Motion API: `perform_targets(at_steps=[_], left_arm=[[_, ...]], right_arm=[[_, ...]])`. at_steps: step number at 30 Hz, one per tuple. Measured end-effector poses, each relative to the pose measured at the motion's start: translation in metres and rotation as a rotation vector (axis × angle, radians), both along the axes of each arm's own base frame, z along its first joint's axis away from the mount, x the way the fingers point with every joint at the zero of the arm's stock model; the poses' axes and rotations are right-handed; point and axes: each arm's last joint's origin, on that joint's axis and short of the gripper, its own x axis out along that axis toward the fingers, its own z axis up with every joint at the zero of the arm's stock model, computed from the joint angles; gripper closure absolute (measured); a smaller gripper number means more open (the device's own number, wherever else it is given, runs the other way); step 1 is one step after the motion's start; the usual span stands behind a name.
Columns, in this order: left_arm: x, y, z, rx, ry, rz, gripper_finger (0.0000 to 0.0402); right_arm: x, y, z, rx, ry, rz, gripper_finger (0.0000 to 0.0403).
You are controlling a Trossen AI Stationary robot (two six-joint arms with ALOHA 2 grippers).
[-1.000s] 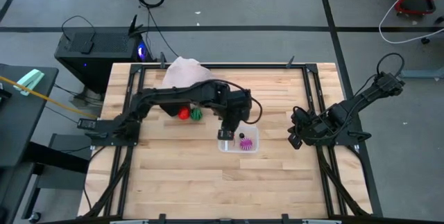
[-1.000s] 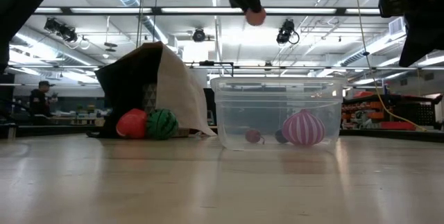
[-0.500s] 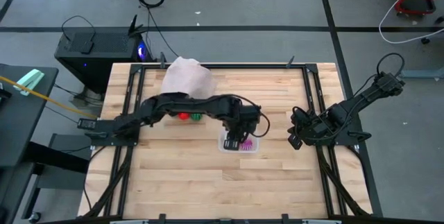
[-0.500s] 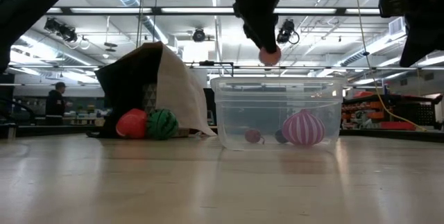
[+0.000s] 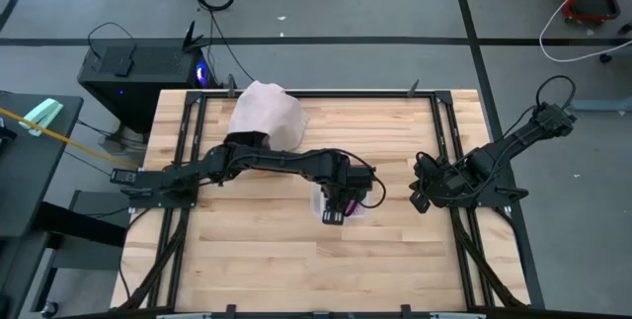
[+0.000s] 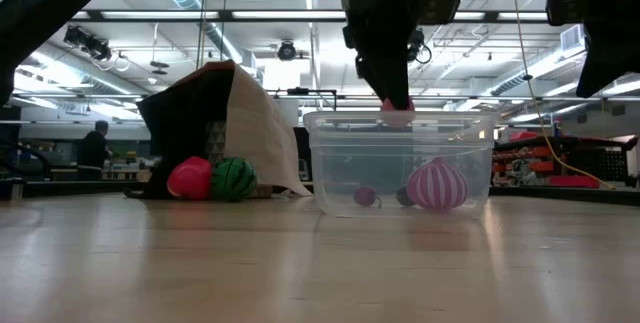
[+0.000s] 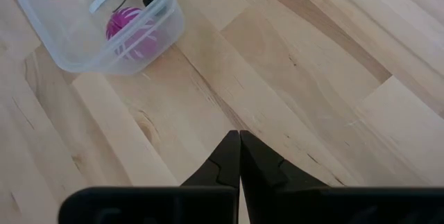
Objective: Pick and placing Produce into tupperware
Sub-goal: Put the peach into the transparent bin
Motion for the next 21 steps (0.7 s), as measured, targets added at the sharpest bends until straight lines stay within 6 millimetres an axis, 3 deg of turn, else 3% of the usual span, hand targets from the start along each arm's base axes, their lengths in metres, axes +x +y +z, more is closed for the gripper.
perform_targets(at_steps=[21], left_arm=[[-0.0006,-0.0003,0.0006,-0.003,0.004,0.016,0.0263]], right_arm=[[0.0,0.0,0.0,0.0,0.0,0.001,0.0391]])
